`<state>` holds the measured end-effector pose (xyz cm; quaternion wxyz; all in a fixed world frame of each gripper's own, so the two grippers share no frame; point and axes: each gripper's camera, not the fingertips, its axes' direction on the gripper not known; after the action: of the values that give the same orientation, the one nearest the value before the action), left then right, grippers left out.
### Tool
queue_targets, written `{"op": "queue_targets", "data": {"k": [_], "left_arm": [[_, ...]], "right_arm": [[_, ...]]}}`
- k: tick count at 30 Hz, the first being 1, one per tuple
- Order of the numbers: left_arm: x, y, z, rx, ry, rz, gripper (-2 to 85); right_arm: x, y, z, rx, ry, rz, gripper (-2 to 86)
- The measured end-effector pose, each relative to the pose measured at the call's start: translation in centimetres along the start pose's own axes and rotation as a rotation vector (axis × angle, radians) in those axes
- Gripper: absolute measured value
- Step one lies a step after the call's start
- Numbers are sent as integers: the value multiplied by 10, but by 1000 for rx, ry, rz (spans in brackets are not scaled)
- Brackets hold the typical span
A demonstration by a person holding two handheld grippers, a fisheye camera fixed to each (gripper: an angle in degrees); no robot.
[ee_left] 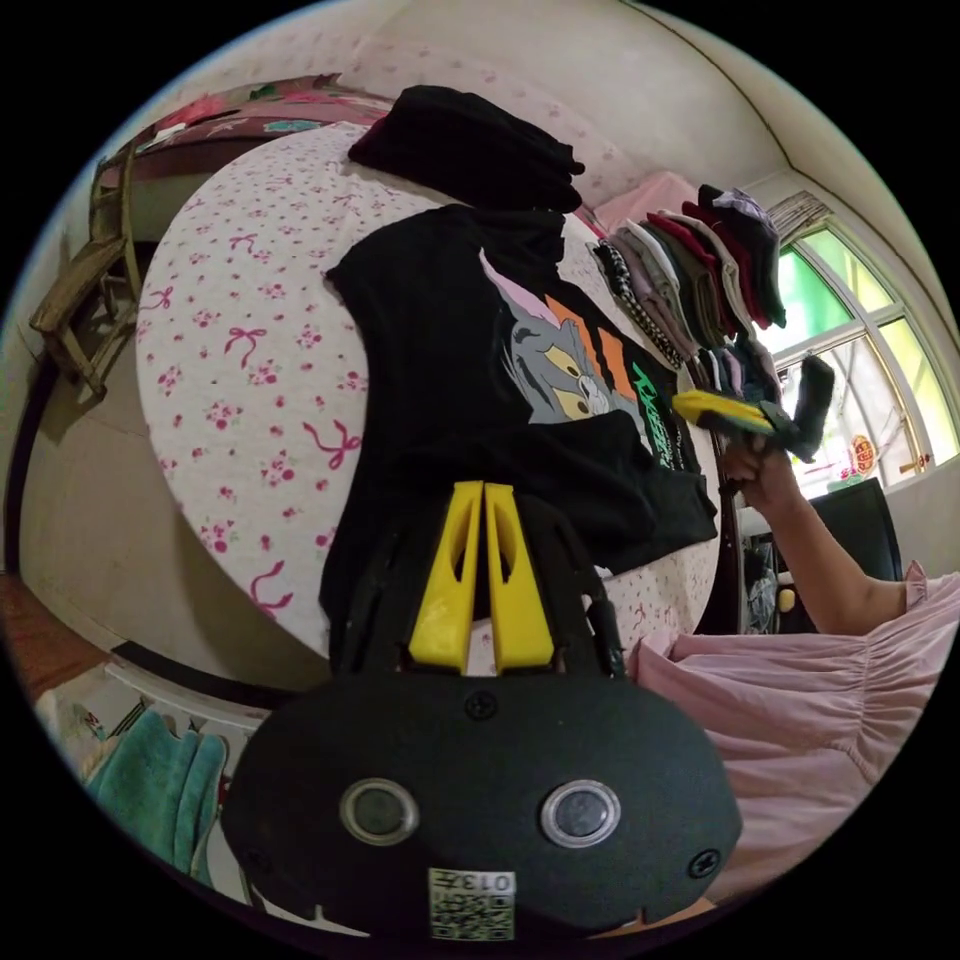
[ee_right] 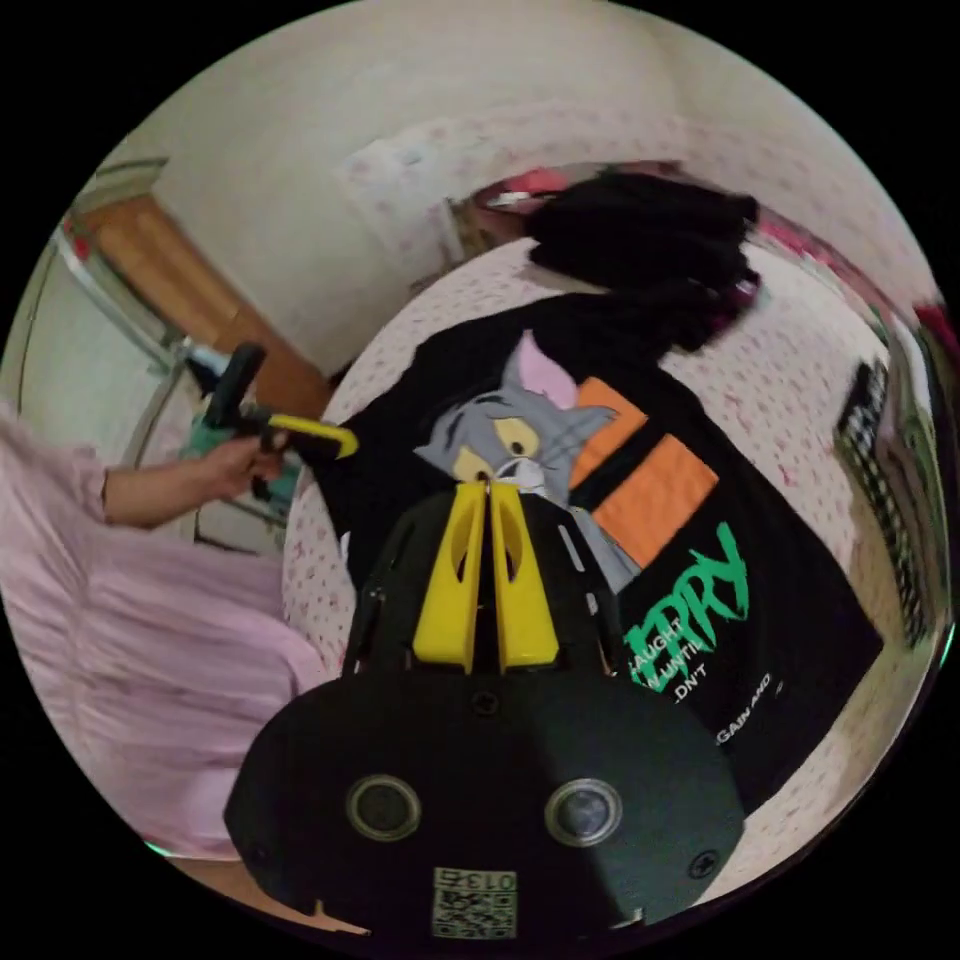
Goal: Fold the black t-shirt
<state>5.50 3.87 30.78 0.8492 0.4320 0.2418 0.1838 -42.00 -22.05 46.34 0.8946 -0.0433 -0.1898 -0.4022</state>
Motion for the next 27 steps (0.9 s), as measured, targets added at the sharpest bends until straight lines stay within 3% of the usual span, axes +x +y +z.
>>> {"op": "queue_targets", "data": {"k": [3, 8, 11, 13, 16, 20, 23, 27], "left_arm": [[0, 4, -4, 10, 0, 1, -3], [1, 6, -1, -19, -23, 14, -3], [2, 6, 1, -26, -36, 22, -3], [3, 6, 1, -30, -41, 28, -3], [1, 6, 2, -30, -28, 20, -3], [1, 5, 2, -29, -19, 12, -3], [1, 3, 3, -32, -10, 12, -3], [0, 2, 3, -33, 10, 3, -3]], "right_arm": [[-60, 7, 14, -84, -33, -234, 69], [-112, 24, 74, -317, 112, -446, 64], [-106, 22, 84, -323, 192, -403, 30], [-88, 13, 67, -250, 93, -300, 26], [-29, 6, 43, -157, -211, -77, 25], [10, 14, 38, -96, -352, 11, 28], [24, 22, 50, -135, -466, 21, 37], [7, 27, 71, -339, -371, -99, 67]]}}
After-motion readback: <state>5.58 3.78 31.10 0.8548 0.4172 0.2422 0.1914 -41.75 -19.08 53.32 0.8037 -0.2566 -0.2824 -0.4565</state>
